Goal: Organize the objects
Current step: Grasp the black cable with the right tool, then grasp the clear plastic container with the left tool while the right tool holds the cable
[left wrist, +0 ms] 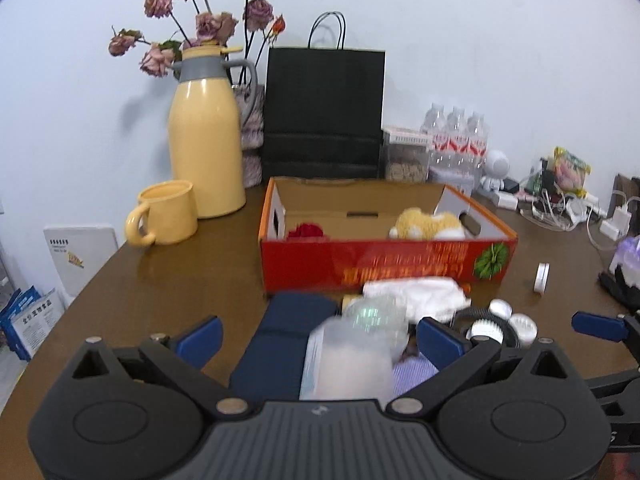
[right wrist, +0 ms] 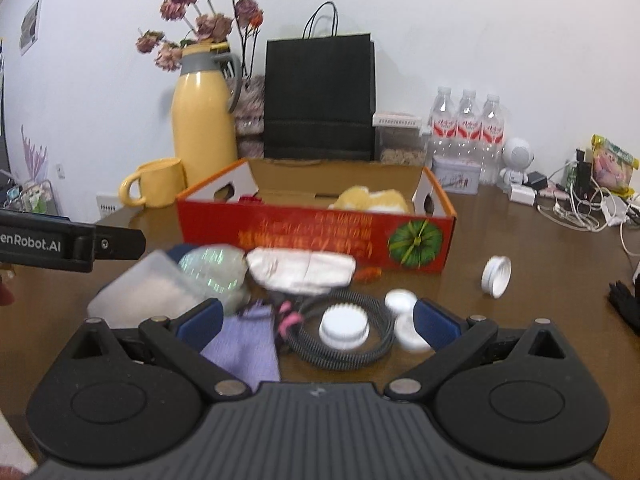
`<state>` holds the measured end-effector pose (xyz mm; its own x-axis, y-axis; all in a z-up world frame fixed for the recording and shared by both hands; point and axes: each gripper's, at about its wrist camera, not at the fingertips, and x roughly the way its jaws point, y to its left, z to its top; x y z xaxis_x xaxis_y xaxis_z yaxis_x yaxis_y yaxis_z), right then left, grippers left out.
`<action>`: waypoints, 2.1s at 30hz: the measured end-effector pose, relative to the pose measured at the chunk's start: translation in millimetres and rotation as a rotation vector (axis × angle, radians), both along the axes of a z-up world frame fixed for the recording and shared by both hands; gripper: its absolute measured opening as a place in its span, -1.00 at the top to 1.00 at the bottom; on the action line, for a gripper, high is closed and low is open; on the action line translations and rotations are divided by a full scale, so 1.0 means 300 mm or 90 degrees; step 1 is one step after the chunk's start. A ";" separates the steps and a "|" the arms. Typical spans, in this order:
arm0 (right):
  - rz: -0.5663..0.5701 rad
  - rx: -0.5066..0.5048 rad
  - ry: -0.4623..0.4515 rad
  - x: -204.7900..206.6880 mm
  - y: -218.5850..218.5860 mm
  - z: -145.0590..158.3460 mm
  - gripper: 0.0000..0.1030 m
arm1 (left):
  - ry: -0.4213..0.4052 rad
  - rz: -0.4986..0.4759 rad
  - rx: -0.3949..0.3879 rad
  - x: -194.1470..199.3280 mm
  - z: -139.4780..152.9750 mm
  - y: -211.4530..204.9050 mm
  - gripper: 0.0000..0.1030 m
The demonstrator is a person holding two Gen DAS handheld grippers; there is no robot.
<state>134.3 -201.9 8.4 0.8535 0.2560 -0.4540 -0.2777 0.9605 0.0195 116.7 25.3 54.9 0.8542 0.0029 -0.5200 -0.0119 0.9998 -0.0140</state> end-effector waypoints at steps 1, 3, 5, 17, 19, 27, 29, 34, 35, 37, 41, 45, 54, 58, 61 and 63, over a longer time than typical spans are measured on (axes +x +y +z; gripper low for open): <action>0.002 -0.001 0.004 -0.012 0.002 -0.007 -1.00 | 0.004 0.000 0.003 -0.012 -0.010 0.002 -1.00; 0.005 -0.004 0.010 -0.033 0.003 -0.018 -1.00 | 0.012 0.001 0.003 -0.029 -0.027 0.009 -1.00; 0.009 -0.005 0.018 -0.055 0.006 -0.032 -1.00 | 0.019 0.002 -0.003 -0.052 -0.044 0.018 -1.00; 0.060 -0.033 0.068 -0.159 0.062 -0.131 -1.00 | 0.034 -0.006 -0.014 -0.167 -0.108 0.037 -1.00; 0.066 -0.039 0.075 -0.154 0.077 -0.144 -1.00 | 0.035 -0.011 -0.013 -0.181 -0.119 0.038 -1.00; 0.101 -0.029 0.065 -0.146 0.102 -0.160 0.06 | 0.036 -0.015 -0.015 -0.195 -0.130 0.047 -1.00; 0.109 -0.025 0.062 -0.154 0.099 -0.153 0.08 | 0.038 -0.013 -0.017 -0.193 -0.131 0.048 -1.00; 0.110 -0.013 0.055 -0.165 0.082 -0.147 0.11 | 0.039 -0.013 -0.020 -0.192 -0.134 0.048 -1.00; 0.109 -0.011 0.053 -0.168 0.078 -0.146 0.11 | 0.038 -0.013 -0.019 -0.191 -0.132 0.046 -1.00; 0.107 -0.007 0.050 -0.171 0.071 -0.143 0.11 | 0.037 -0.014 -0.019 -0.192 -0.131 0.043 -1.00; 0.102 -0.002 0.050 -0.175 0.050 -0.144 0.11 | 0.042 -0.012 -0.017 -0.184 -0.136 0.038 -1.00; 0.099 -0.005 0.058 -0.183 0.034 -0.155 0.11 | 0.044 -0.011 -0.017 -0.179 -0.137 0.034 -1.00; 0.062 0.006 0.036 -0.200 -0.040 -0.138 0.11 | 0.044 -0.018 -0.004 -0.160 -0.129 -0.001 -1.00; 0.030 0.014 0.023 -0.183 -0.096 -0.123 0.11 | 0.042 -0.020 0.017 -0.134 -0.132 -0.032 -1.00; 0.007 0.020 0.016 -0.162 -0.138 -0.114 0.11 | 0.030 -0.018 0.035 -0.113 -0.130 -0.056 -1.00; -0.003 0.024 0.014 -0.147 -0.160 -0.112 0.11 | 0.019 -0.013 0.052 -0.093 -0.128 -0.074 -1.00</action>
<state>90.3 -250.0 -25.1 0.8451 0.2691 -0.4620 -0.2717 0.9604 0.0622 88.7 2.9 16.6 0.8390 0.0286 -0.5434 0.0093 0.9977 0.0670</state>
